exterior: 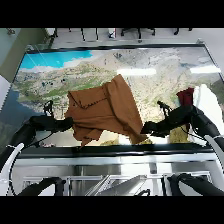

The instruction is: Fold the shirts.

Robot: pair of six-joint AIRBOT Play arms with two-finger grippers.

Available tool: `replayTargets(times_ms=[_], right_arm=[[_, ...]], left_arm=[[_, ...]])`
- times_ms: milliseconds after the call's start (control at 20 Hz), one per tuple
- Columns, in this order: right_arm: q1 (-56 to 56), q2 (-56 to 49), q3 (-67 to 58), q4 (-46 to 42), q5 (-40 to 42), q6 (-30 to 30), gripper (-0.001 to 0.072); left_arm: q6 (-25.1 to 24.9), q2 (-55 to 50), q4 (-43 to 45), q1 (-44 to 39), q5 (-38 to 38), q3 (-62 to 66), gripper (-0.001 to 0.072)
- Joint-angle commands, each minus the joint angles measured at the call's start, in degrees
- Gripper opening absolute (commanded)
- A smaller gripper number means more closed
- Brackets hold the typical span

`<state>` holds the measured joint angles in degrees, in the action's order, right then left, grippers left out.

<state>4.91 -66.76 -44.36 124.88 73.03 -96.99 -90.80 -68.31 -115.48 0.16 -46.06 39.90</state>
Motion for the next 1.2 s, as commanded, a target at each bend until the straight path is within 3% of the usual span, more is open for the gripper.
replayTargets(times_ms=[0,250,800,1050,1100,1150], right_arm=[[5.1,1.3,-1.4,-2.0,2.5,0.7,0.0710],[15.0,-3.3,2.6,-2.2,-8.7,4.0,0.0710],[2.3,-6.1,1.9,-3.8,-8.4,7.0,0.0710],[2.5,-7.1,1.9,-3.6,-9.2,7.0,0.0708],[2.5,-7.8,1.9,-2.9,-9.9,6.8,0.0686],[2.5,-8.7,1.9,-0.6,-10.6,5.4,0.0470]], left_arm=[[-0.3,-0.1,0.0,-0.2,-1.3,2.1,0.0012],[-2.7,-0.1,0.0,-0.2,-3.9,2.6,0.0012],[-2.9,-0.1,0.5,-0.1,-7.1,2.6,0.0012],[-2.9,-0.1,0.4,-0.1,-6.4,2.6,0.0012],[-2.9,-0.1,0.4,-0.1,-6.4,2.6,0.0012],[-2.9,-0.1,0.4,-0.1,-6.4,2.6,0.0012]])
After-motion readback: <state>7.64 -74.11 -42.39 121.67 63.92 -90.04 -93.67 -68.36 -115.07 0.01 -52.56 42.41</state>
